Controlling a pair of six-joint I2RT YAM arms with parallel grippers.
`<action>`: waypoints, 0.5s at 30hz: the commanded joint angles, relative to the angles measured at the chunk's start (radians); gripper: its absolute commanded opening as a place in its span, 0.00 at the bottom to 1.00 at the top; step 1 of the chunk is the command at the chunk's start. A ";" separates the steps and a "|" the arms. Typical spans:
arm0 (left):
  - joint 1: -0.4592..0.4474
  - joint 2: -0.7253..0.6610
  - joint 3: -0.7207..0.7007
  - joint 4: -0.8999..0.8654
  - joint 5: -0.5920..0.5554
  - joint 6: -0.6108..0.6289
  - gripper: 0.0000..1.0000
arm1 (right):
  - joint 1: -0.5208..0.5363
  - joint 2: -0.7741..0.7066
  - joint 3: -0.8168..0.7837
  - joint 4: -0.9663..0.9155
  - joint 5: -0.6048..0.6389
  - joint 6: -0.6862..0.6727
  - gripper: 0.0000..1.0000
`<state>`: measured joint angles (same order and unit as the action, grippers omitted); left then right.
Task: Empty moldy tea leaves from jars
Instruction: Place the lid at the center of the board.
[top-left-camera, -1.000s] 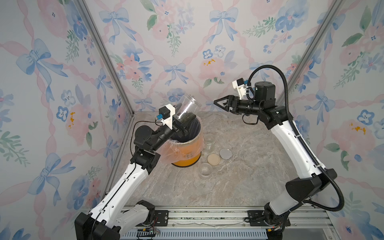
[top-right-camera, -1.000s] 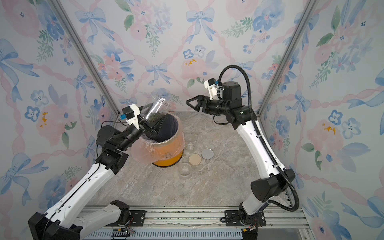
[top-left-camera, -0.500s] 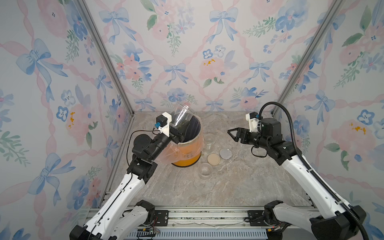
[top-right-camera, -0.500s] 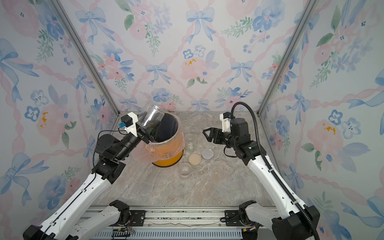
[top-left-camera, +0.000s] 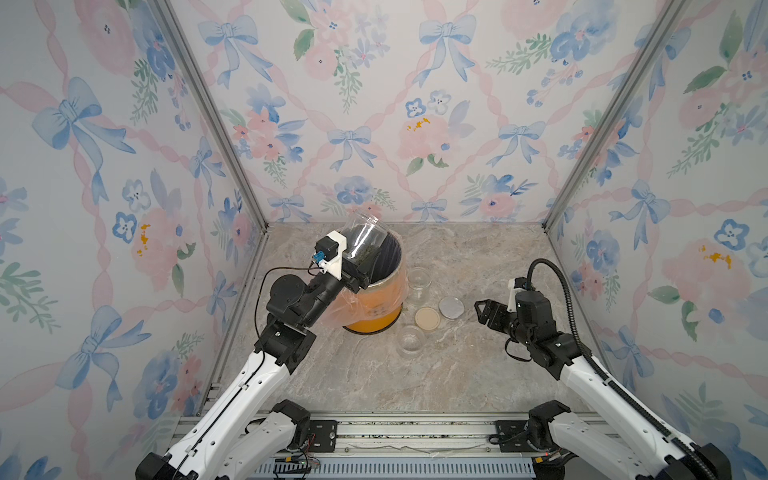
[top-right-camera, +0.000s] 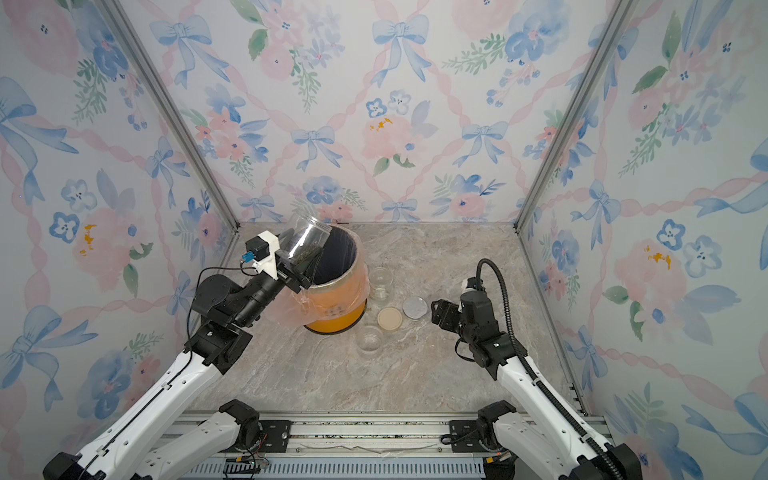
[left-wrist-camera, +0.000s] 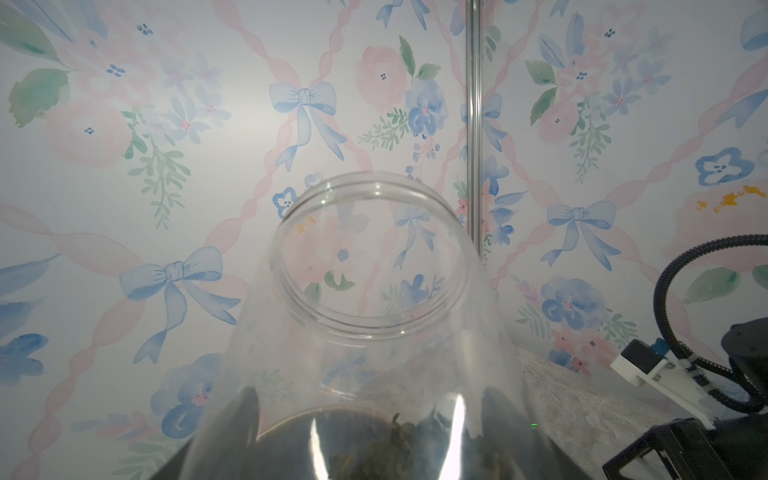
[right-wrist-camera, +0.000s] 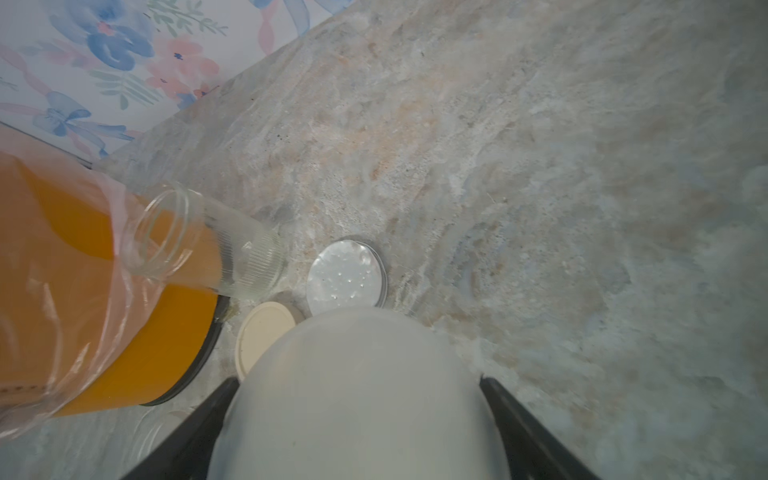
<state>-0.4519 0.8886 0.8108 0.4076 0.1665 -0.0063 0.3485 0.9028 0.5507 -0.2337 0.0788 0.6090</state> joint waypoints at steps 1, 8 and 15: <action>-0.008 -0.018 -0.010 0.016 -0.022 0.026 0.21 | -0.003 0.015 -0.054 0.094 0.122 0.064 0.74; -0.007 -0.024 -0.010 0.015 -0.015 0.025 0.21 | 0.007 0.119 -0.107 0.204 0.200 0.091 0.74; -0.007 -0.022 -0.005 0.014 -0.003 0.013 0.21 | 0.015 0.316 -0.046 0.249 0.218 0.107 0.78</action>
<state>-0.4526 0.8814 0.8059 0.3950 0.1608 0.0006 0.3553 1.1725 0.4656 -0.0349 0.2592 0.6941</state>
